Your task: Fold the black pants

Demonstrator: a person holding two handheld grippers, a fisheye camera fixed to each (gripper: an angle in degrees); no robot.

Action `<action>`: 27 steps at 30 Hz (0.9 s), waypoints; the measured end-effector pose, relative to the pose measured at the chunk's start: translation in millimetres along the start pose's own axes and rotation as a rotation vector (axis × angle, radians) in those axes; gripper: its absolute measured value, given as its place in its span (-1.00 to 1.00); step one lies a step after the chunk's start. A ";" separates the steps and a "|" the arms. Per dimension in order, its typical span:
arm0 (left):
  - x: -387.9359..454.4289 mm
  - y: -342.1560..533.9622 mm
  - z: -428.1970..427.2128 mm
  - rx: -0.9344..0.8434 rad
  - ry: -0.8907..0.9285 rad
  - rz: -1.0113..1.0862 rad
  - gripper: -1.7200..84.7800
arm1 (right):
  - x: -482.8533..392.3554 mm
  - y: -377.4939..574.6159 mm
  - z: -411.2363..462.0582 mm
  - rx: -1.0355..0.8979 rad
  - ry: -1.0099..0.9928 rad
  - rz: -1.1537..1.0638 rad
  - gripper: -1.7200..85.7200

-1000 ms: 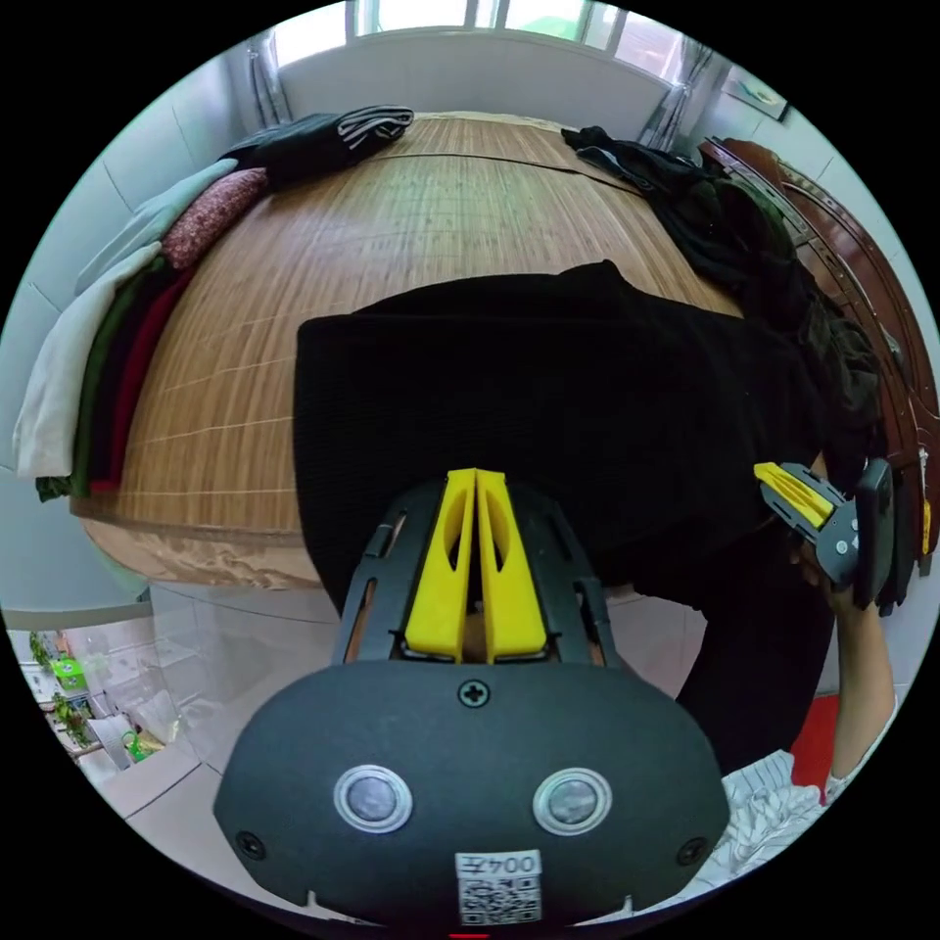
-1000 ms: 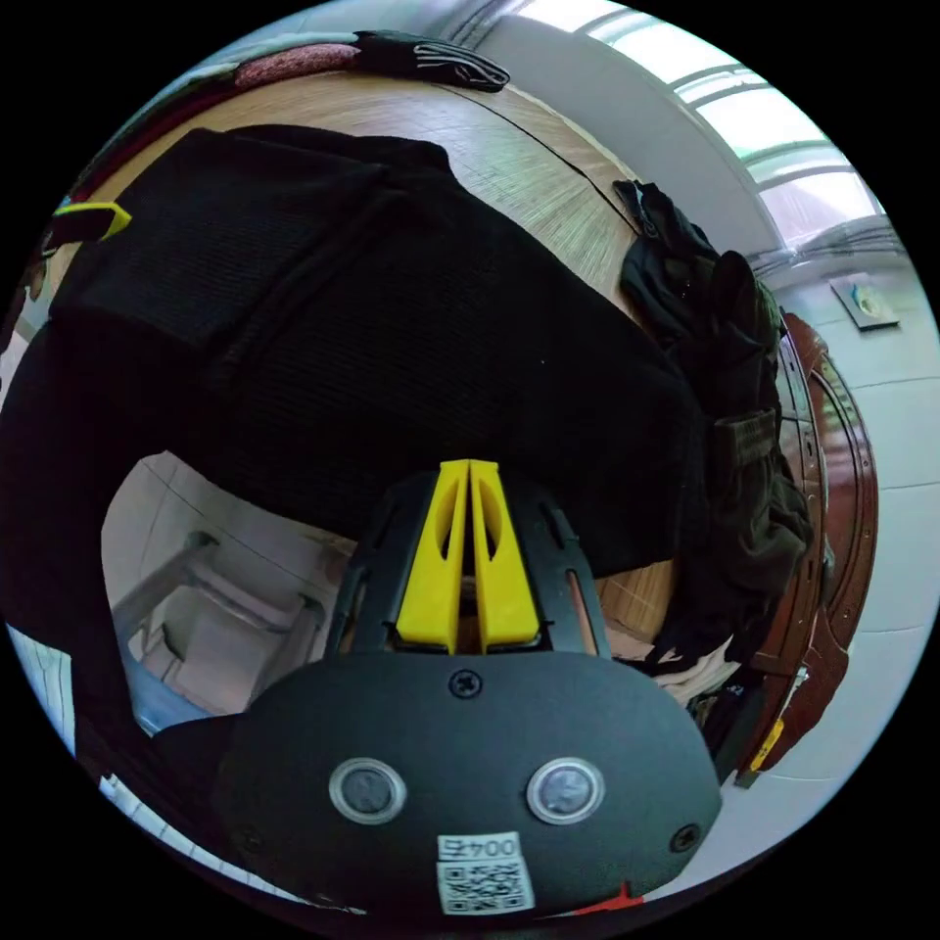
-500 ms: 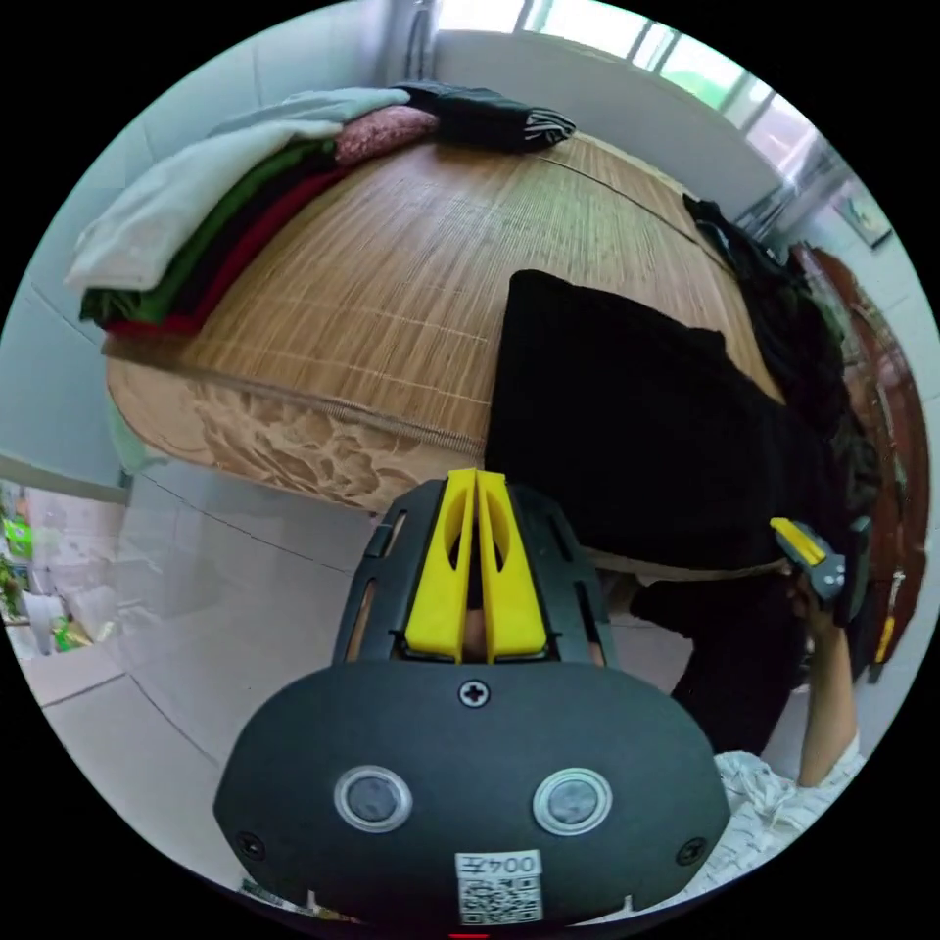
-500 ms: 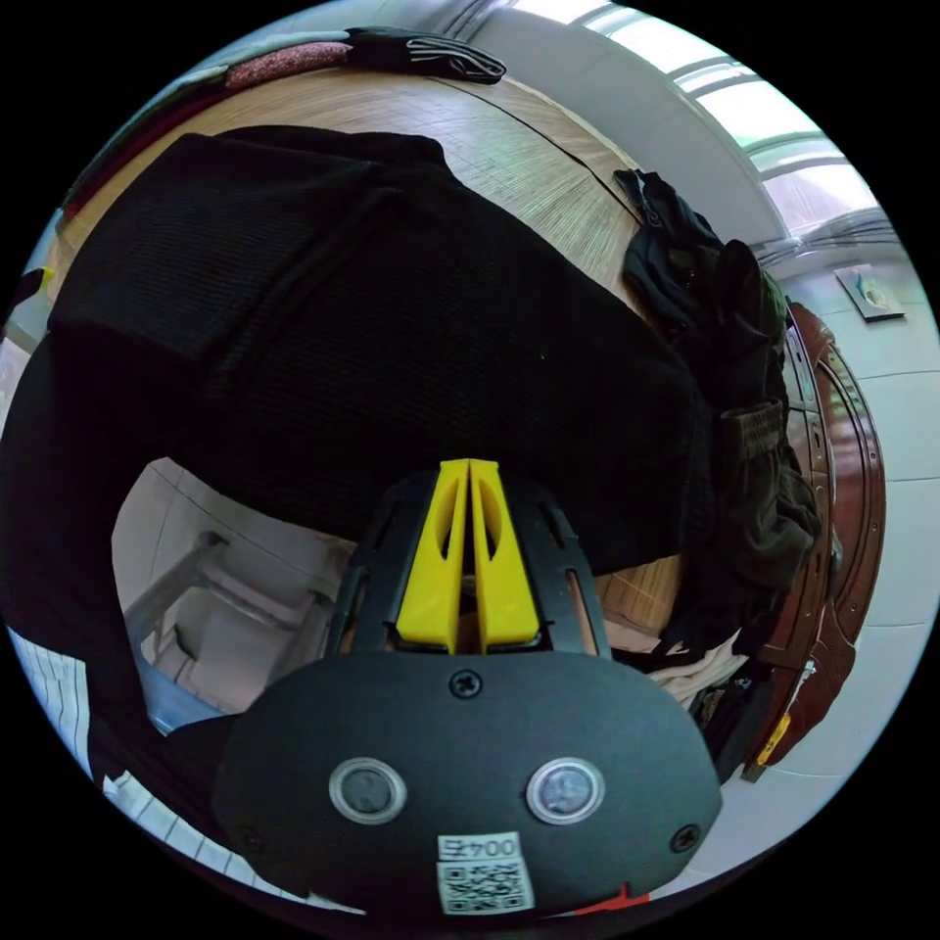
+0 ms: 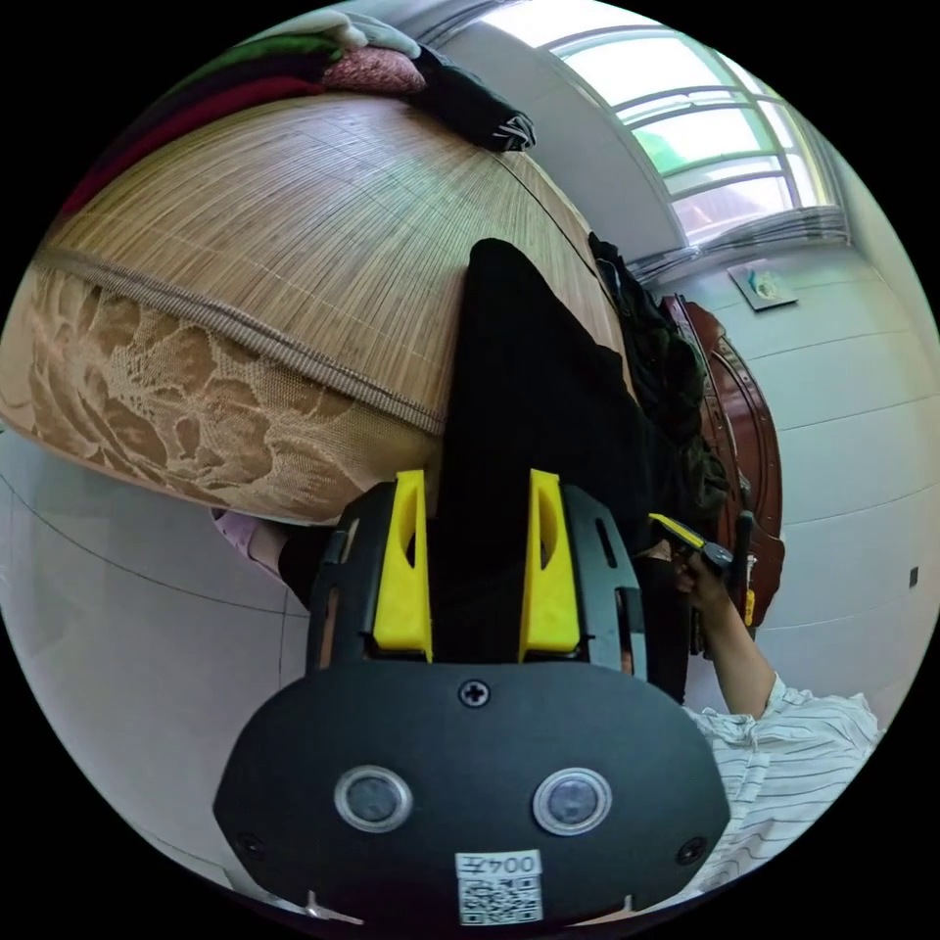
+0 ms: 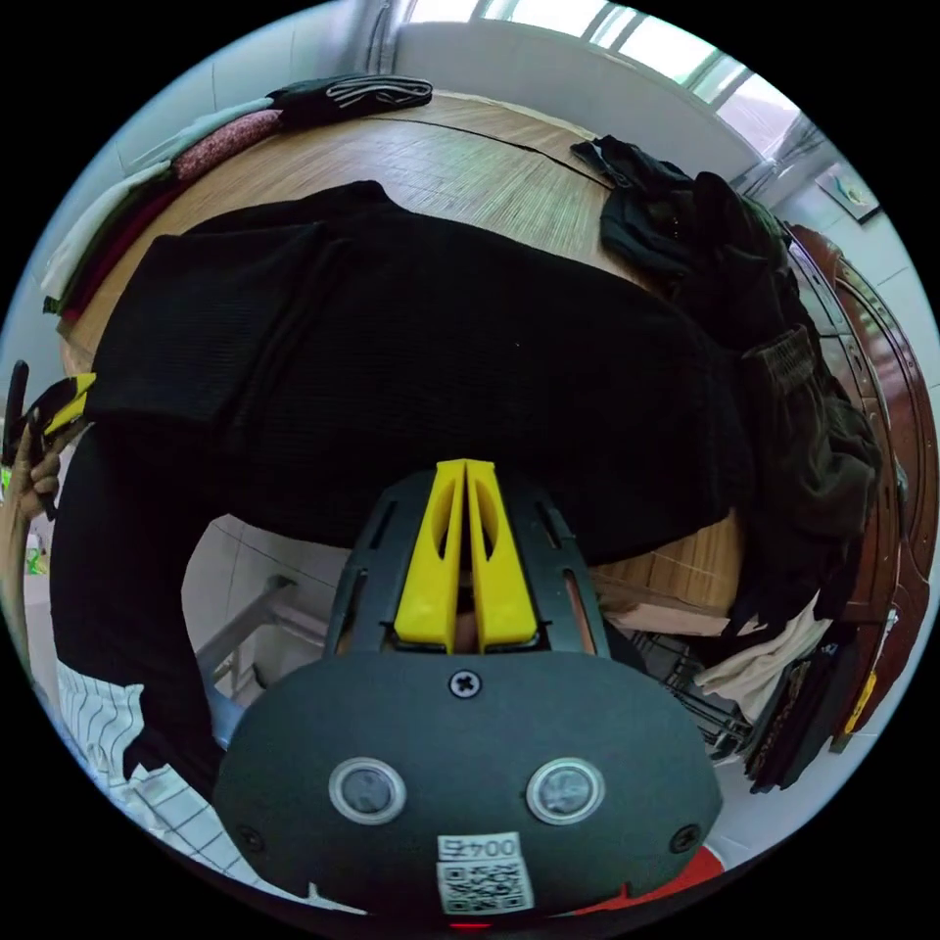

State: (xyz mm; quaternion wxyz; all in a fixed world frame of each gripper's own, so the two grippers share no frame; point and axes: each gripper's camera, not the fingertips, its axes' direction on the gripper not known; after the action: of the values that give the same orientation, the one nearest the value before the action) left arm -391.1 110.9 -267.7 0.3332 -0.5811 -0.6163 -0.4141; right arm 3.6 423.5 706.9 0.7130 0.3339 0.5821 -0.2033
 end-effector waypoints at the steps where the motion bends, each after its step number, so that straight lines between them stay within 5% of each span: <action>1: -7.7 -0.5 1.9 -0.004 -0.029 0.006 -0.66 | 6.8 4.9 -7.5 0.005 -0.015 0.040 -0.98; 14: -99.7 40.7 -7.0 0.093 0.088 0.045 -0.88 | -3.5 73.6 -94.0 0.238 -0.250 0.142 -0.98; 27: -221.8 98.1 25.6 0.196 0.126 0.184 -0.92 | -7.7 83.6 -56.3 0.240 -0.389 0.219 -0.98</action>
State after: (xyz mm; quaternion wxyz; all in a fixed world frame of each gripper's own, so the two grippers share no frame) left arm -269.2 34.4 -464.6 0.4627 -0.5727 -0.5759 -0.3553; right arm 19.4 520.9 728.8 0.7847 0.4316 0.3661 -0.2530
